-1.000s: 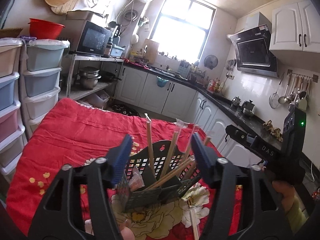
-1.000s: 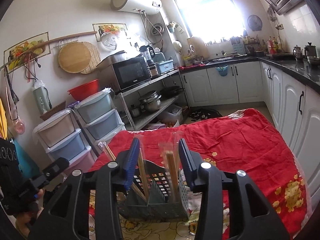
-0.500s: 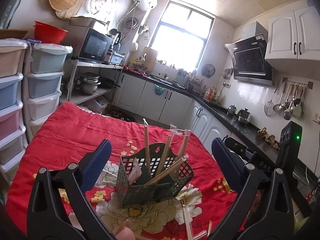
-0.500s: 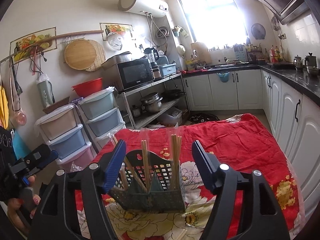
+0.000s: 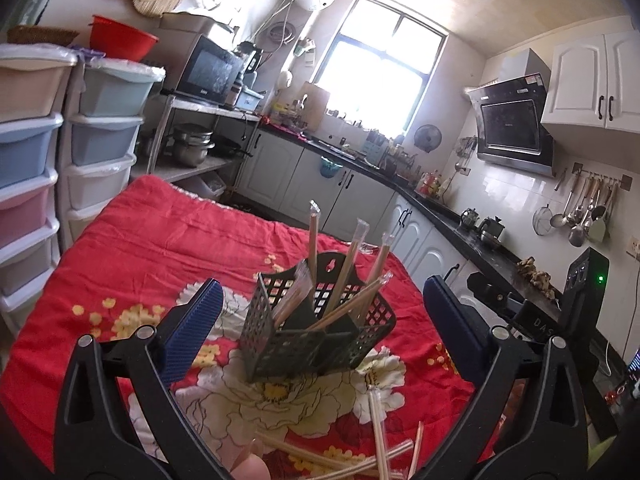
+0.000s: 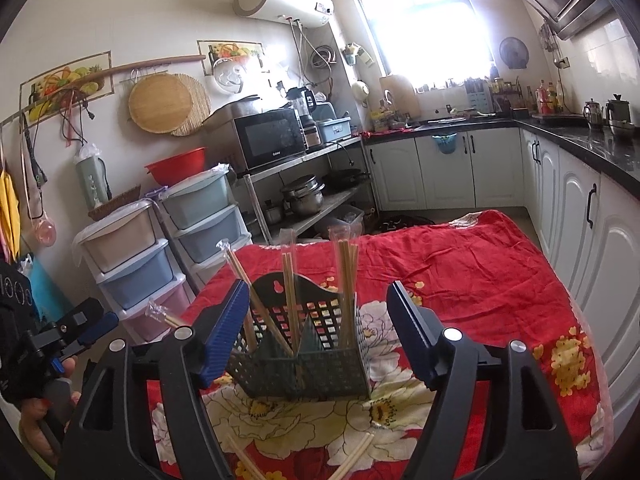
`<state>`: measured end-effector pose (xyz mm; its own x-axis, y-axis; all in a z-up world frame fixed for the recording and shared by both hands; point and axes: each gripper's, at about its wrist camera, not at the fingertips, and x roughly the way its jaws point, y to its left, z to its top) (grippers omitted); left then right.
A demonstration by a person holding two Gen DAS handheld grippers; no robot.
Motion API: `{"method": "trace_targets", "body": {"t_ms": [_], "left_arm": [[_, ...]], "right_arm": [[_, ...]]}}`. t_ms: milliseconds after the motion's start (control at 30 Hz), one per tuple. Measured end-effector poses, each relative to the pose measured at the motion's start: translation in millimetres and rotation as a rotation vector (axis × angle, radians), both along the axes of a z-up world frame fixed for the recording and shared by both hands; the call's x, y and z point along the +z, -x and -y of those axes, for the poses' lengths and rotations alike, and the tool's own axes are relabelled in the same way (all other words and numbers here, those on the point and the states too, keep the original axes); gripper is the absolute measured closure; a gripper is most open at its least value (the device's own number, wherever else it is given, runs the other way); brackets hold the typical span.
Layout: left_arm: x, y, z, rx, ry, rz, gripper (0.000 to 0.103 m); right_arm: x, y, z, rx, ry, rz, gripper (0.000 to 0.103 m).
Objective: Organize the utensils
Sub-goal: 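Move the left gripper back toward the chopstick pile beside the caddy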
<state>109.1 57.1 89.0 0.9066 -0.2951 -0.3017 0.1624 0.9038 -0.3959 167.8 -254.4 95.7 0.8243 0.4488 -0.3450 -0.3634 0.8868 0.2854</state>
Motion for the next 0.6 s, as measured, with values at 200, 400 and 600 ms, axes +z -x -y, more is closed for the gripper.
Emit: {"method": "trace_targets", "body": {"t_ms": [200,400,600], "left_arm": [[-11,4,-4,0.001,0.012,-0.032,0.011],[-22,7,-7,-0.001,0.022,-0.062,0.011],[-34,8,-6,-0.011,0.034,-0.098,0.011]], "right_arm": [[-7,6,-3,0.01,0.009,-0.015,0.034],[-17,10,-7,0.021,0.025,-0.036,0.034],[-28,13,-9,0.036,0.033,-0.068,0.034]]}}
